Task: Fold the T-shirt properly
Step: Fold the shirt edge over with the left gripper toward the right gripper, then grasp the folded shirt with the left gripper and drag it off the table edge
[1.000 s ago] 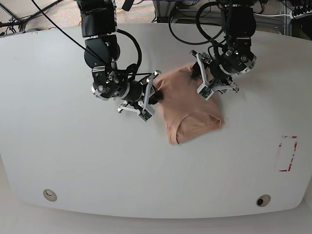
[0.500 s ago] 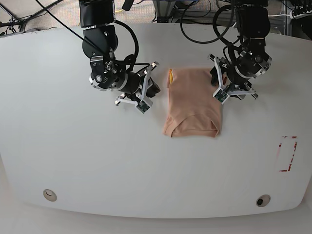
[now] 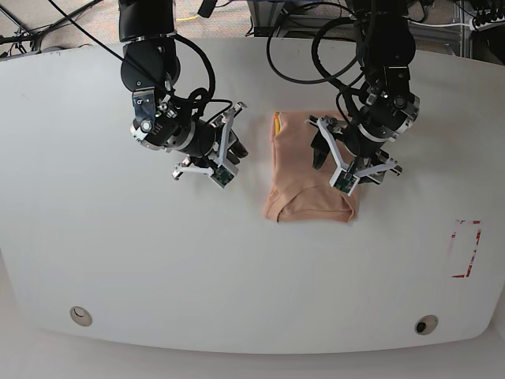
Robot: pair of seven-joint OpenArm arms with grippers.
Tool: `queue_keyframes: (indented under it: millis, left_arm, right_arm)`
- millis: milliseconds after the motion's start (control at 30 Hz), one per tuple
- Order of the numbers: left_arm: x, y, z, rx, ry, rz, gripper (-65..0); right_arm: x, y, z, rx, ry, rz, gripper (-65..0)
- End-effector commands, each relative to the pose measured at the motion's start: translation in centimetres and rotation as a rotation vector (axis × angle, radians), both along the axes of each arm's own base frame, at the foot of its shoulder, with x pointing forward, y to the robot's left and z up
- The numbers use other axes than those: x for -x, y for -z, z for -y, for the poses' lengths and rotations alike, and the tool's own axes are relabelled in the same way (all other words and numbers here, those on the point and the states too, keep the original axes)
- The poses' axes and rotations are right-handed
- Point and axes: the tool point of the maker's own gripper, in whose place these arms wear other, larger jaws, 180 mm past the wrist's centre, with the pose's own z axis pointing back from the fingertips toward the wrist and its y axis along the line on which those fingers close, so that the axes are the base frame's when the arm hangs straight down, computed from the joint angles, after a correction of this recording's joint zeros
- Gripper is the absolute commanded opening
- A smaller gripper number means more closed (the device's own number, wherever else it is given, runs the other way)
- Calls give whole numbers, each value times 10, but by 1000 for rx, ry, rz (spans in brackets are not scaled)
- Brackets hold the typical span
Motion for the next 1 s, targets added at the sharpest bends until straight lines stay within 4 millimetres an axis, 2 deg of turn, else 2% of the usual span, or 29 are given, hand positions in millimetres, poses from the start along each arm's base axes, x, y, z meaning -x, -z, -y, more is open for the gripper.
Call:
queue_keyframes:
  millis: [0, 133, 233, 333, 433, 567, 667, 733, 900, 967]
  left_arm:
    - [-12, -16, 10, 92, -63, 74, -237]
    - [-19, -8, 18, 162, -114, 89, -217]
    - [-19, 12, 27, 177, -105, 46, -222]
    - [-22, 29, 25, 208, -165, 40, -222]
    - [-21, 54, 25, 228, -192, 23, -221]
    - [-14, 88, 12, 198, -189, -25, -221]
    - [-12, 105, -5, 158, -189, -62, -222]
    - [-13, 106, -22, 119, -189, -59, -222]
    - [-11, 104, -83, -34, -156, -54, -222]
    - [-2, 105, -118, -122, -120, -87, -222]
  right_arm:
    - [-8, -12, 0, -25, 4, 43, -549]
    - [-13, -14, 13, -28, 55, 49, -549]
    - [-15, -13, 21, -27, 78, 46, -549]
    - [-18, -14, 31, -24, 110, 51, -549]
    - [-22, -15, 44, -23, 149, 55, -549]
    - [-25, -17, 57, -24, 189, 59, -549]
    - [-27, -18, 64, -19, 210, 64, -549]
    - [-26, -18, 63, -23, 209, 63, -549]
    - [-26, -18, 65, -15, 209, 64, -549]
    - [-26, -21, 64, -19, 208, 72, -549]
